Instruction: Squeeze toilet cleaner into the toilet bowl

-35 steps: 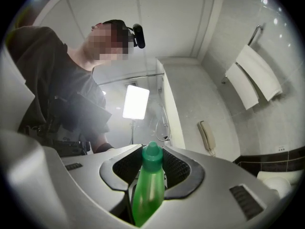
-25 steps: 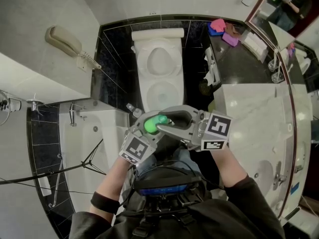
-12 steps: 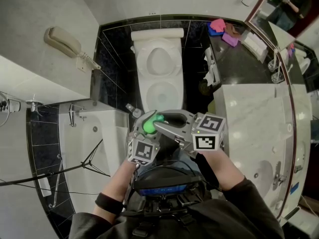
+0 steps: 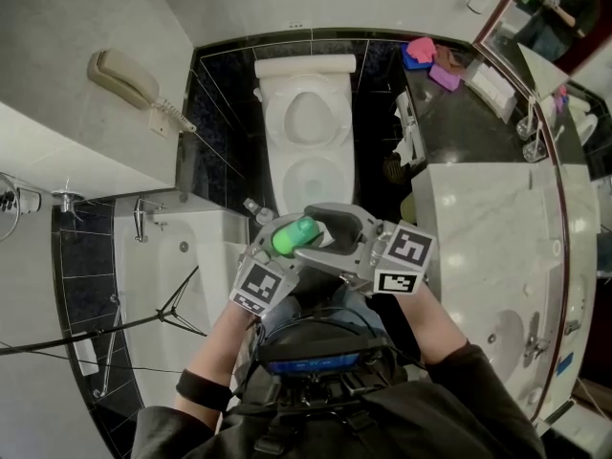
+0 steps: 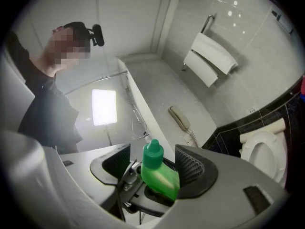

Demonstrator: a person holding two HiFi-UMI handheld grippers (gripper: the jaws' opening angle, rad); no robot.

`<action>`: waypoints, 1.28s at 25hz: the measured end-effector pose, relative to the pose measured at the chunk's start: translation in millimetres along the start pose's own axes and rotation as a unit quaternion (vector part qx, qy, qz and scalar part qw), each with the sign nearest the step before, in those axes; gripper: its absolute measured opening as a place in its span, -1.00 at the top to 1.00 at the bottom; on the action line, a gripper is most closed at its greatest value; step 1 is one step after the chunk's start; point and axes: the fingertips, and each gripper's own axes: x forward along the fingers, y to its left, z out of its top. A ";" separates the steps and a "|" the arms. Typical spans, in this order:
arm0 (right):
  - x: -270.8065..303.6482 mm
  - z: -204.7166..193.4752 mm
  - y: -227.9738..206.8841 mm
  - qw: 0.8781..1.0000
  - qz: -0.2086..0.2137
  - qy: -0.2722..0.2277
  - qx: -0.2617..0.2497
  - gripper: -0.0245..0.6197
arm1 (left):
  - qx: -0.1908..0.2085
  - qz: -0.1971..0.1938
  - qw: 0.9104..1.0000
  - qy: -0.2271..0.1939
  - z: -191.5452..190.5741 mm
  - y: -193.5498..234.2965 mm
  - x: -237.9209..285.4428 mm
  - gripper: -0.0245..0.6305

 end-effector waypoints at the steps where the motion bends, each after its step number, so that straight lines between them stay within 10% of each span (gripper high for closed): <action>1: -1.0 1.2 2.2 1.000 0.010 0.000 -0.017 -0.05 | -0.010 -0.023 1.000 -0.005 4.1 -4.3 -2.5 0.37; 11: -12.4 34.8 51.1 0.975 0.156 -0.012 -0.161 0.04 | -0.055 -0.305 0.951 -0.018 35.6 -56.7 -42.0 0.36; 32: -12.2 37.4 83.7 0.956 0.216 -0.006 -0.197 0.43 | -0.067 -0.415 0.907 -0.023 62.1 -91.0 -58.6 0.37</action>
